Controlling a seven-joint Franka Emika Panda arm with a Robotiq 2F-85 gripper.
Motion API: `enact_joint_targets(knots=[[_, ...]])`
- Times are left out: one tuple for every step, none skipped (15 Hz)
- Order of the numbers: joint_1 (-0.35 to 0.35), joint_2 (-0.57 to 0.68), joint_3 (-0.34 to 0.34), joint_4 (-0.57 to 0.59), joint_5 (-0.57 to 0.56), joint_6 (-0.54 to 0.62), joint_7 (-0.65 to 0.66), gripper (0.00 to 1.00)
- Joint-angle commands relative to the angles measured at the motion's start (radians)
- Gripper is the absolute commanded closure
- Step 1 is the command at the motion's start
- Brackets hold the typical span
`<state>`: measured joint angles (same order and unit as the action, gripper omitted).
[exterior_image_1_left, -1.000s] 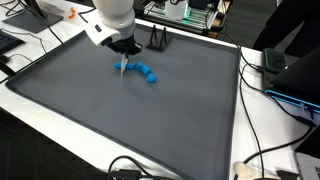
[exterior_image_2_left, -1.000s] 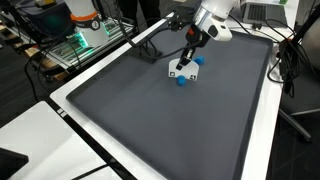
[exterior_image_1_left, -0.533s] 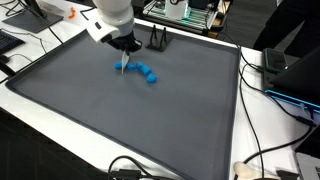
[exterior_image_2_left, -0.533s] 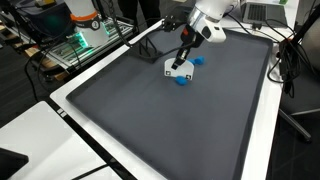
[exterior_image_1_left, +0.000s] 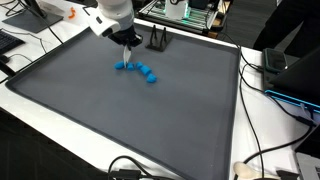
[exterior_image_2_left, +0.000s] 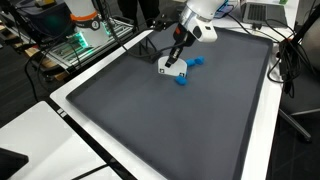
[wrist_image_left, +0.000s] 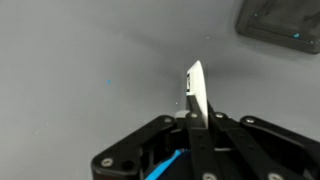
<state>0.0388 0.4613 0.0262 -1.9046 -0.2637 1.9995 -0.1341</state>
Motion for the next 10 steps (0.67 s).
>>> enact_joint_targets(knots=[[-0.024, -0.067, 0.011, -0.072, 0.058, 0.012, -0.037, 0.99], [-0.026, -0.078, 0.012, -0.079, 0.076, 0.009, -0.033, 0.99], [-0.027, -0.090, 0.011, -0.086, 0.096, 0.001, -0.023, 0.99], [-0.028, -0.103, 0.011, -0.095, 0.117, -0.003, -0.016, 0.99], [-0.030, -0.118, 0.011, -0.108, 0.140, -0.002, -0.014, 0.99], [-0.031, -0.133, 0.010, -0.120, 0.164, -0.009, -0.003, 0.99], [-0.032, -0.150, 0.009, -0.134, 0.190, -0.018, 0.010, 0.99], [-0.032, -0.163, 0.006, -0.146, 0.210, -0.026, 0.025, 0.99], [-0.032, -0.180, 0.006, -0.161, 0.232, -0.032, 0.034, 0.99], [-0.030, -0.194, 0.003, -0.173, 0.251, -0.046, 0.064, 0.99]])
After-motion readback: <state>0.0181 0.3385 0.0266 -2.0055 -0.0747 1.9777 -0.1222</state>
